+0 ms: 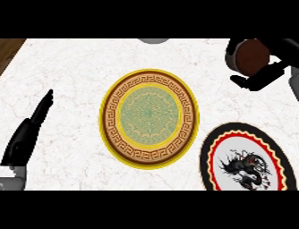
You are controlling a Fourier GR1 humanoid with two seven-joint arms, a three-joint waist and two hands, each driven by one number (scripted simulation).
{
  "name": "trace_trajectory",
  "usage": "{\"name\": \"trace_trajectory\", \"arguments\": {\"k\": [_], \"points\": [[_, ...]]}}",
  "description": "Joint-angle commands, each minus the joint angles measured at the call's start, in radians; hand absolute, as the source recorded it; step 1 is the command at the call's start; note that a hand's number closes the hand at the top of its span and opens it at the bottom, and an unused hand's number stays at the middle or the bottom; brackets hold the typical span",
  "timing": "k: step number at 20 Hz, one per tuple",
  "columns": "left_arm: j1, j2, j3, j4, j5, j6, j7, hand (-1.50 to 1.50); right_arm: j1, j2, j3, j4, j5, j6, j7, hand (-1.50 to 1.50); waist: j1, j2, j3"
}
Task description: Pick the cupcake from the plate and place it in the plate
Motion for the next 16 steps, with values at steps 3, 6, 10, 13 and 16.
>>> {"name": "trace_trajectory", "arguments": {"k": [3,6,10,13,16], "points": [[-0.007,0.000,0.014,0.006,-0.012,0.020,0.023,0.00,-0.174,0.047,-0.039,0.181,-0.096,0.137,-0.275,1.50,-0.040,-0.016,-0.003],[0.052,0.003,0.025,-0.012,-0.006,0.020,0.001,0.00,-0.233,0.068,-0.022,0.272,-0.081,0.195,-0.371,1.50,-0.066,-0.028,-0.005],[0.050,0.001,0.032,-0.035,-0.002,0.017,0.037,0.00,-0.307,0.179,0.019,0.320,-0.060,0.189,-0.339,1.50,-0.092,-0.037,-0.005],[0.066,0.031,0.078,-0.015,0.019,0.002,0.011,0.00,-0.324,0.232,0.014,0.354,-0.078,0.193,-0.350,1.50,-0.102,-0.038,-0.005],[0.083,0.000,0.059,-0.051,-0.003,0.028,0.046,0.00,-0.352,0.324,0.050,0.342,-0.058,0.184,-0.252,1.50,-0.115,-0.043,-0.006]]}}
